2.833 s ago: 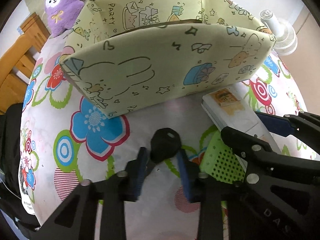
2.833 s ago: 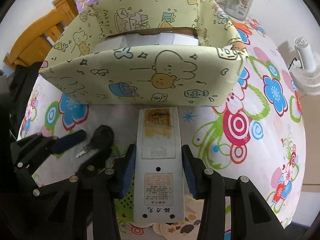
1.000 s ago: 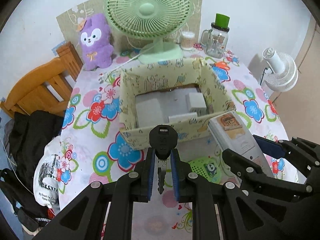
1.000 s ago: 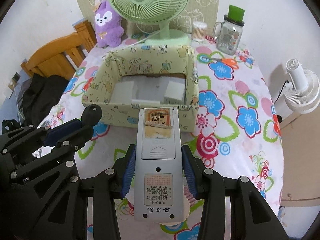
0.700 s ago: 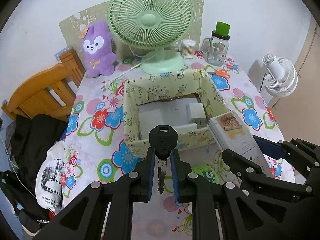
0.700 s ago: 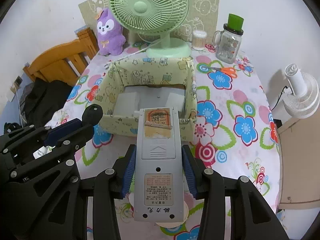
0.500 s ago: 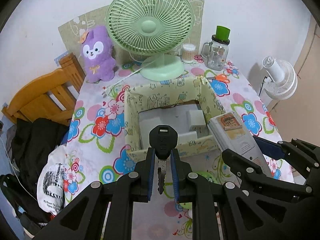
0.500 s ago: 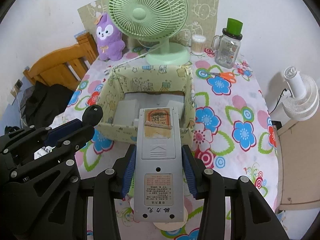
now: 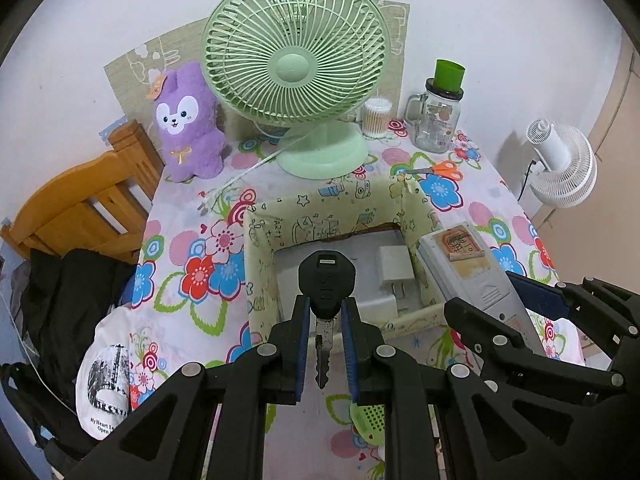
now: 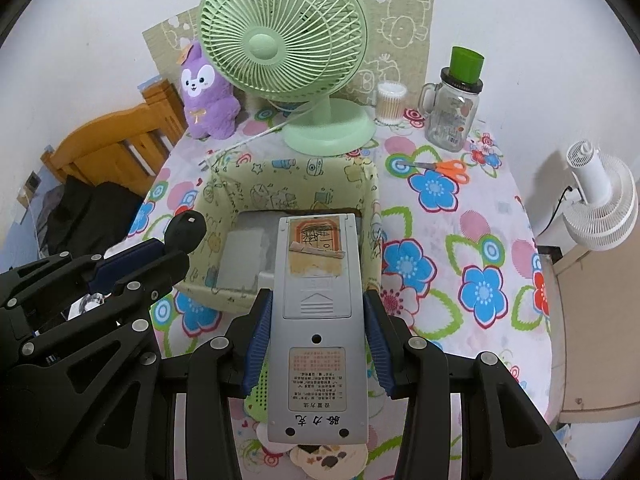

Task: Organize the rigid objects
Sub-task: 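Lift the key with the left tool while the right carries the remote toward the box, then lower the black key into the box and open the left tool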

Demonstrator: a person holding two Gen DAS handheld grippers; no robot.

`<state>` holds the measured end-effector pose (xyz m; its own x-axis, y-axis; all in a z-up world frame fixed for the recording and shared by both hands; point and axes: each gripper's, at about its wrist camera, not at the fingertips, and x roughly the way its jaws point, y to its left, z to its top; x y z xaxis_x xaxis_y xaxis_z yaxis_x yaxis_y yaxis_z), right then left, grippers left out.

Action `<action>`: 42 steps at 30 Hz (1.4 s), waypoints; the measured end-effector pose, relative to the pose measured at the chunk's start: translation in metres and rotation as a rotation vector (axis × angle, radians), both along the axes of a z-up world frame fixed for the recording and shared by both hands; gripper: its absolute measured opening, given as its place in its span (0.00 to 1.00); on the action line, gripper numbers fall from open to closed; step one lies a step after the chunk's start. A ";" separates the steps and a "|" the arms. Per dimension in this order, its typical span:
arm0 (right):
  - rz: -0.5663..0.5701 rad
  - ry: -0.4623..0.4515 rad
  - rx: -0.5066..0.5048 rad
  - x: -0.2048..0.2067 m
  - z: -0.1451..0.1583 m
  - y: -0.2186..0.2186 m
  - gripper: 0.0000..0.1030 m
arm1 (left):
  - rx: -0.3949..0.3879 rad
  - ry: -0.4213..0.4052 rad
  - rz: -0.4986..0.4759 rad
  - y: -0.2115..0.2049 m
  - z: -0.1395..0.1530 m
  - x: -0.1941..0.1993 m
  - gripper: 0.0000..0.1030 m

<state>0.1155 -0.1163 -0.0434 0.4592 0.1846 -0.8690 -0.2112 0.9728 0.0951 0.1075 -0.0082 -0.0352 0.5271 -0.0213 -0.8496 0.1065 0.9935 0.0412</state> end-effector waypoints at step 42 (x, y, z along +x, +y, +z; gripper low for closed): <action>-0.044 0.057 -0.014 0.080 -0.047 0.003 0.46 | 0.006 0.098 -0.048 0.022 -0.055 0.057 0.86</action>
